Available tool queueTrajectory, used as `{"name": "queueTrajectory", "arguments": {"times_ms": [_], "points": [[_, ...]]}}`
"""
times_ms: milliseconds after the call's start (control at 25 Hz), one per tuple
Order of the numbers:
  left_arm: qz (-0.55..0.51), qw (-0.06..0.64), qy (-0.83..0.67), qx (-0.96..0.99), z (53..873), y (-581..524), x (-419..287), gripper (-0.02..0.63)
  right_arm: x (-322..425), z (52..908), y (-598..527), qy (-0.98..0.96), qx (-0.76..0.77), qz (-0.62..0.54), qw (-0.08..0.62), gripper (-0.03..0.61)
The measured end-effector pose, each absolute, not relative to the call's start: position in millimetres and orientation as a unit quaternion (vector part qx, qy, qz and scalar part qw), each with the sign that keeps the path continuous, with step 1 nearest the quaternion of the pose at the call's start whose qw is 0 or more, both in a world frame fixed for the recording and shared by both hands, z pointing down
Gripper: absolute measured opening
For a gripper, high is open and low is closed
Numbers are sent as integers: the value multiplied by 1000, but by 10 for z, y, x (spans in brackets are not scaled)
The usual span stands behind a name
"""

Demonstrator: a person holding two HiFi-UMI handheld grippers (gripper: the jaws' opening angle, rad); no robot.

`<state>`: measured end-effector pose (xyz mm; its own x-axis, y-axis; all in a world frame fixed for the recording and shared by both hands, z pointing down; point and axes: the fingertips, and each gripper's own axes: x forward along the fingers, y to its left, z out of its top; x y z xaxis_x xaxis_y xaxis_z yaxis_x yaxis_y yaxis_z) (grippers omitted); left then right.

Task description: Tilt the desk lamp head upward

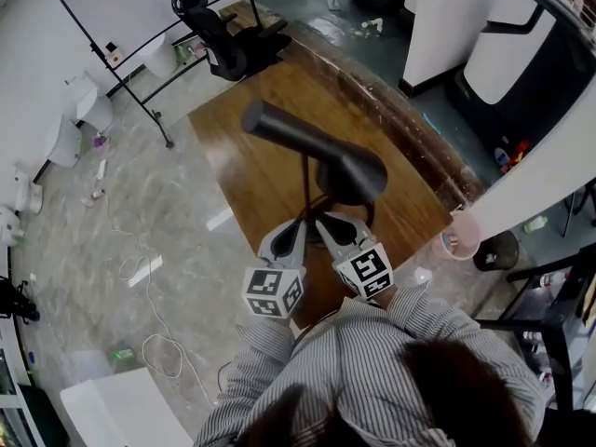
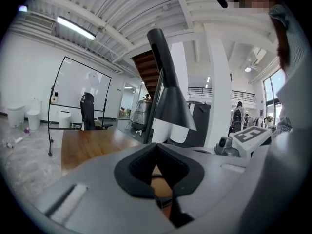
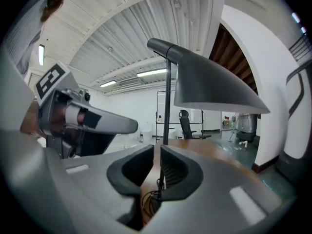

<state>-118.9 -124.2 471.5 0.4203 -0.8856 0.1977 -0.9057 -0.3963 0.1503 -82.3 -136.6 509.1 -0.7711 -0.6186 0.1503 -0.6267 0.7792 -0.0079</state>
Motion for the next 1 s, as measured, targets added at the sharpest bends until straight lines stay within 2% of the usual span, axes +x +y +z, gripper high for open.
{"name": "queueTrajectory", "arguments": {"times_ms": [160,480,560,760,1000], "points": [[64,65,-550,830,4460,-1300,-1294,3,-949,5159,-1575,-937,340,29,71,81],[90,18,-547,832,4045,-1354,-1360,34,-1164,5080,-1793,-937,343,21,64,84],[109,-9,-543,833,3936,-1355,-1382,57,-1172,5081,-1802,-936,345,20,65,83],[151,-100,-532,827,3490,-1426,-1425,161,-1152,5084,-1879,-934,351,35,57,51],[172,-202,-522,811,2833,-1403,-1376,211,-1149,5091,-1865,-937,343,41,55,51]]}}
